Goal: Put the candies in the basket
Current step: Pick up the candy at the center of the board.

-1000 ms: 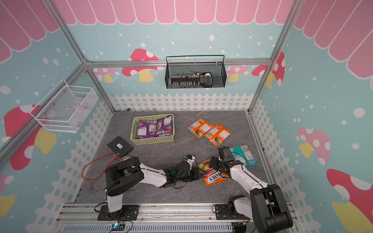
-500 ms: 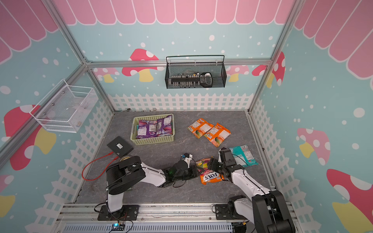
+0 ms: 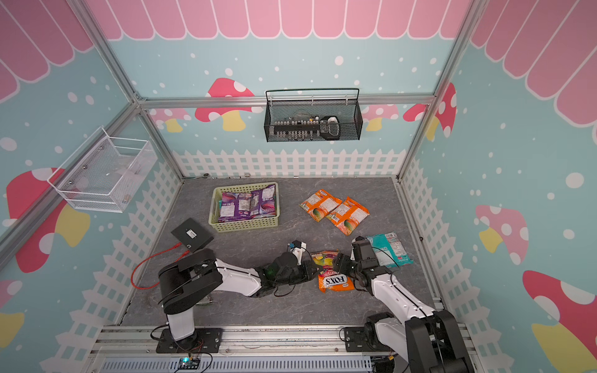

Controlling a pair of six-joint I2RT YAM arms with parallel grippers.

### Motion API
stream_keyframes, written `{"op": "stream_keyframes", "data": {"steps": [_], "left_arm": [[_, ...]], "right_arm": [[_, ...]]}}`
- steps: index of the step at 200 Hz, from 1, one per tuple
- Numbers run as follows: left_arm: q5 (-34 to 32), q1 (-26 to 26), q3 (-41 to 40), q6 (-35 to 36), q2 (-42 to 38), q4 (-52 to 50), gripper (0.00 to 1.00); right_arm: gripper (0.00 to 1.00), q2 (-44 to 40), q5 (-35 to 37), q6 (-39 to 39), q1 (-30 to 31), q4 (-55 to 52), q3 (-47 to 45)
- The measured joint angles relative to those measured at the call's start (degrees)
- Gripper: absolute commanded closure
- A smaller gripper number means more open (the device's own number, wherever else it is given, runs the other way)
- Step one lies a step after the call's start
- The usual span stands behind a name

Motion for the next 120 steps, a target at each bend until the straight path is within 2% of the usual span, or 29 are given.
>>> {"op": "stream_keyframes", "data": {"steps": [54,63,80,120], "left_arm": [[1.14,2.4,5.79,6.84,-6.29,-17.68,1.0],[1.22,2.93,7.85,8.44,-7.45,-21.42,1.0],[1.07,3.87,12.74,11.34,-9.01,-28.68,1.0],[1.09,8.02,22.51,17.79,-13.35,-41.38,1.0]], "right_arm": [[0.11,-0.81,6.01,-3.41,0.0,1.27,12.57],[0.05,-0.55,6.73,-3.87,0.0,2.64,13.92],[0.02,0.79,8.31,-4.59,0.0,4.57,15.58],[0.01,4.74,8.52,-4.68,0.22,9.7,15.1]]}}
